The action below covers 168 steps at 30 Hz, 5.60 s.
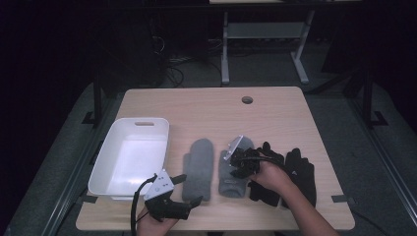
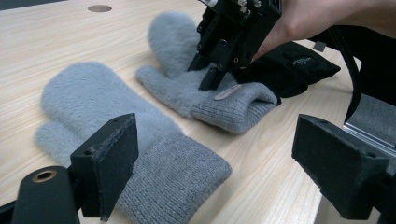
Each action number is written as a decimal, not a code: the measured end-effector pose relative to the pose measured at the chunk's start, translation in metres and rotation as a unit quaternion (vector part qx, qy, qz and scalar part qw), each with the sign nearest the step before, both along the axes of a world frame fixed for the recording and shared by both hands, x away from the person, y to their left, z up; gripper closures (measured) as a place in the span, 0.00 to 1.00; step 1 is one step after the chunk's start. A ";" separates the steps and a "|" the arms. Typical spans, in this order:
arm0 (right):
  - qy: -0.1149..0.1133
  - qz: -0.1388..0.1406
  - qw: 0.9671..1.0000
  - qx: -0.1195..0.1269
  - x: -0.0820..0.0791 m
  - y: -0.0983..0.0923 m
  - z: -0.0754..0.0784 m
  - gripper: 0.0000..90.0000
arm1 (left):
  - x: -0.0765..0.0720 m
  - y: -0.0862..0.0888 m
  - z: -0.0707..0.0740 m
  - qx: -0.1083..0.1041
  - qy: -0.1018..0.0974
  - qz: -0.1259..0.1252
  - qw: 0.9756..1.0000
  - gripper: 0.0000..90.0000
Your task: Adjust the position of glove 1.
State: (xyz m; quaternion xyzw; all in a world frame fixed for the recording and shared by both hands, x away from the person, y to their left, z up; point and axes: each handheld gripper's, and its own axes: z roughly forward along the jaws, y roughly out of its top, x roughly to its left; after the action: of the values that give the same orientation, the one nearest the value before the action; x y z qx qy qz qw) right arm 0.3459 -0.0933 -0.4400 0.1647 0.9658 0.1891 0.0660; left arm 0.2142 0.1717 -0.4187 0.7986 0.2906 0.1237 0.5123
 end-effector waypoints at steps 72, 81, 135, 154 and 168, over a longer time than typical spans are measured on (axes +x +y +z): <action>0.047 0.023 0.995 0.090 0.024 0.098 0.029 0.88 | -0.004 0.013 0.008 -0.012 -0.012 0.028 0.999 0.23; 0.041 -0.032 0.991 0.127 0.029 0.072 0.039 0.47 | -0.003 0.012 0.007 -0.008 -0.006 0.030 1.000 0.23; 0.147 -0.175 0.930 0.288 0.054 0.010 0.025 0.85 | 0.002 0.006 0.010 -0.024 0.032 0.020 0.999 0.23; 0.115 -0.204 0.933 0.274 0.033 -0.064 0.004 0.85 | 0.045 -0.039 0.007 -0.007 0.147 0.025 0.989 0.24; 0.126 -0.206 0.933 0.267 0.039 -0.069 -0.009 0.85 | 0.072 -0.041 -0.025 -0.004 0.284 0.049 0.957 0.23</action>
State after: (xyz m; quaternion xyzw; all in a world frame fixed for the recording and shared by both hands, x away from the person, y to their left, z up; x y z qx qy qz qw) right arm 0.3853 -0.1620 -0.4487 0.3937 0.8251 0.3999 -0.0649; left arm 0.2866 0.1306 -0.4434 0.7834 0.4637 -0.0848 0.4050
